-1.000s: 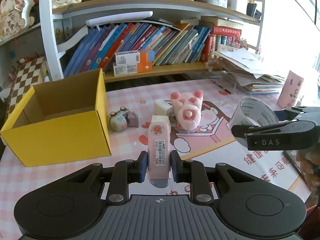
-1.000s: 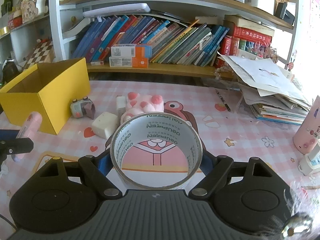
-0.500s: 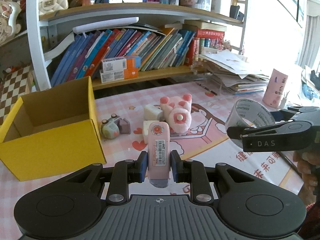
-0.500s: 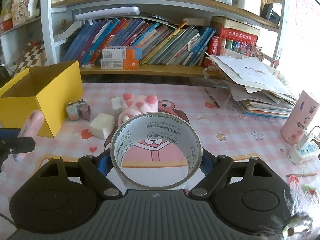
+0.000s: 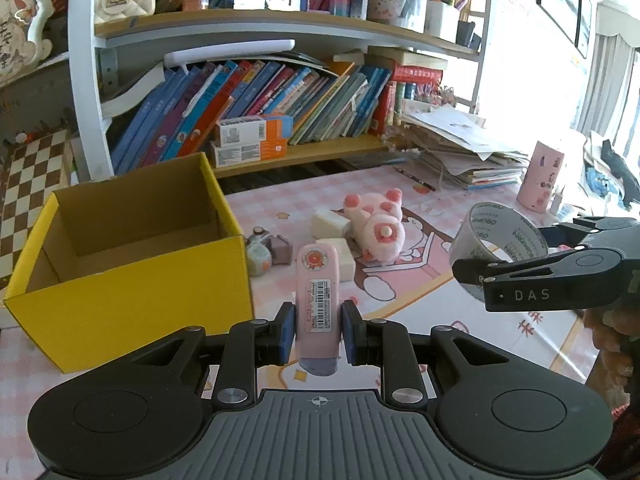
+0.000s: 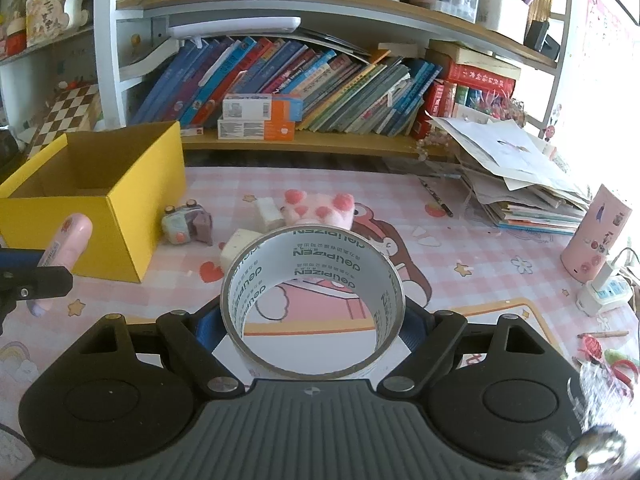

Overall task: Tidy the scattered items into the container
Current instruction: 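Lift the pink marker and tape roll and carry both toward the yellow box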

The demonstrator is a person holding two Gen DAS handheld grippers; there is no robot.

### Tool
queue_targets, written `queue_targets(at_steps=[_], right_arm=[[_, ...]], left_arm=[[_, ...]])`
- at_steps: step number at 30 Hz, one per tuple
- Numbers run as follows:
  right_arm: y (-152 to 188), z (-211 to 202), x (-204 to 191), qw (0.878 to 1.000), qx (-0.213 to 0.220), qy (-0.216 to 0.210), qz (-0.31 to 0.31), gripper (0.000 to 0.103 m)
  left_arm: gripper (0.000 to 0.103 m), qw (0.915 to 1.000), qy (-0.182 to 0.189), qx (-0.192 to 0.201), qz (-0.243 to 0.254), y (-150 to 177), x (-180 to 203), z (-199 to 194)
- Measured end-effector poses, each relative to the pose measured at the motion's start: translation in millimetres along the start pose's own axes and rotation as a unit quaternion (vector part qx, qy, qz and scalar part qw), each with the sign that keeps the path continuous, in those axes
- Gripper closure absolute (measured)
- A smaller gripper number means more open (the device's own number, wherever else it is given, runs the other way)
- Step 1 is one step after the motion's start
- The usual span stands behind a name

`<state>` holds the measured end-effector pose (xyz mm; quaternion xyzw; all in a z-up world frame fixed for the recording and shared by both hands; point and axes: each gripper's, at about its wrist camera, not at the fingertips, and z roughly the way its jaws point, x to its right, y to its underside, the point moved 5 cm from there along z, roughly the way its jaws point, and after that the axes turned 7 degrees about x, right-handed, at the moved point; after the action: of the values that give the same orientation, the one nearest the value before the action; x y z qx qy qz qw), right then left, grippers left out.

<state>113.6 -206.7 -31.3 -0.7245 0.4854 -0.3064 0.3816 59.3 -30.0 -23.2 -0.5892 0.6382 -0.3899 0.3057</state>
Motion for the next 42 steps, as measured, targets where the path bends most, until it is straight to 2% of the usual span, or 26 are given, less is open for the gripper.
queue_targets(at_steps=[19, 42], right_arm=[[-8.2, -3.1, -59.9, 1.000, -0.001, 0.006, -0.013, 0.020], [-15.9, 4.5, -122.4, 0.998, -0.002, -0.039, -0.053, 0.020]], left_arm=[[0.080, 0.9998, 0.017, 0.010, -0.006, 3.6, -52.8, -17.9], [0.080, 0.9988, -0.019, 0.026, -0.035, 10.7, -104.2, -44.1]])
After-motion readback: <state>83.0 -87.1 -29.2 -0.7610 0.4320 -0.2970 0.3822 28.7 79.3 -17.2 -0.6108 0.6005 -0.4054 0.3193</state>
